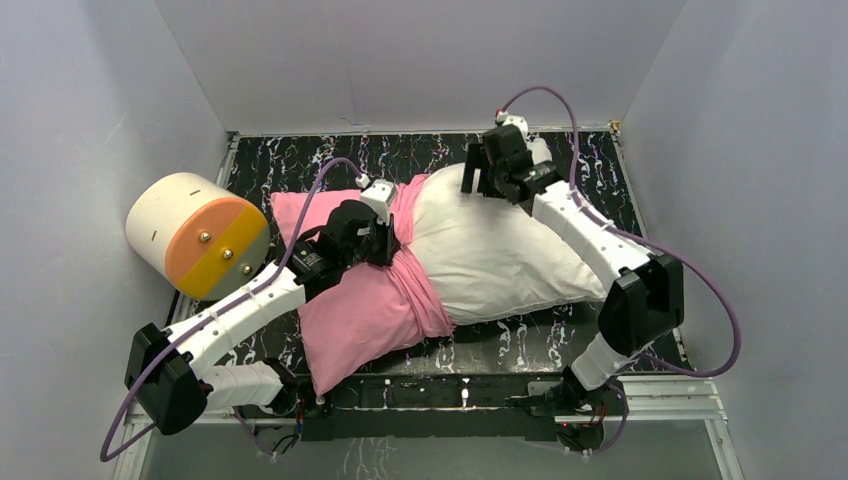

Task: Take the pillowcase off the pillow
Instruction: Remove the pillow from the pillowcase.

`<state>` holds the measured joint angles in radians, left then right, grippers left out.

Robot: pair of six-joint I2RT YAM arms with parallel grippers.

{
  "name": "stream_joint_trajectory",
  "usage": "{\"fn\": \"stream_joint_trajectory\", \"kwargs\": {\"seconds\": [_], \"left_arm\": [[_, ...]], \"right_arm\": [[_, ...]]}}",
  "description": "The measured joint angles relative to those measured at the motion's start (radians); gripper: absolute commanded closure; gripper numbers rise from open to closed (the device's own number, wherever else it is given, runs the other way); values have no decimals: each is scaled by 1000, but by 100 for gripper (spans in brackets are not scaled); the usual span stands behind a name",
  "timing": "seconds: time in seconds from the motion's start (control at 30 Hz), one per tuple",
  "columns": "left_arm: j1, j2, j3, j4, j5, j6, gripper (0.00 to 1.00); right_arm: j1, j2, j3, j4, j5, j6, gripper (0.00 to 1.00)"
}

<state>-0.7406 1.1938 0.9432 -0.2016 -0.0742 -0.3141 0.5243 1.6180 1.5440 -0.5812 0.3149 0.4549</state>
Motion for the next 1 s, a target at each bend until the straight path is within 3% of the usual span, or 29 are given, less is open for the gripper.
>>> {"fn": "stream_joint_trajectory", "kwargs": {"seconds": [0.07,0.17,0.27,0.37,0.57,0.77,0.87,0.93,0.97,1.0], "left_arm": [[0,0,0,0,-6,-2,69],[-1,2,21,-26,-50,-12,30],[-6,22,108,-106,-88,-11,15],[14,75,232,-184,-122,12,3],[124,280,555,-270,-168,95,2],[230,575,895,-378,-27,186,2],[264,687,920,-410,84,196,2],[280,740,906,-436,173,204,10],[286,761,889,-446,220,208,21],[290,775,871,-456,261,211,43]], "right_arm": [[7,-14,-153,108,26,29,40],[16,-105,-449,391,38,106,56],[17,-257,-685,653,23,196,59],[9,-308,-789,754,15,257,61],[-3,-277,-844,879,-8,354,60],[-9,-301,-915,980,-25,414,57],[-9,-324,-928,978,-28,431,55],[-9,-339,-932,969,-31,439,55],[-9,-345,-932,959,-32,444,55],[-9,-352,-933,949,-32,449,55]]}}
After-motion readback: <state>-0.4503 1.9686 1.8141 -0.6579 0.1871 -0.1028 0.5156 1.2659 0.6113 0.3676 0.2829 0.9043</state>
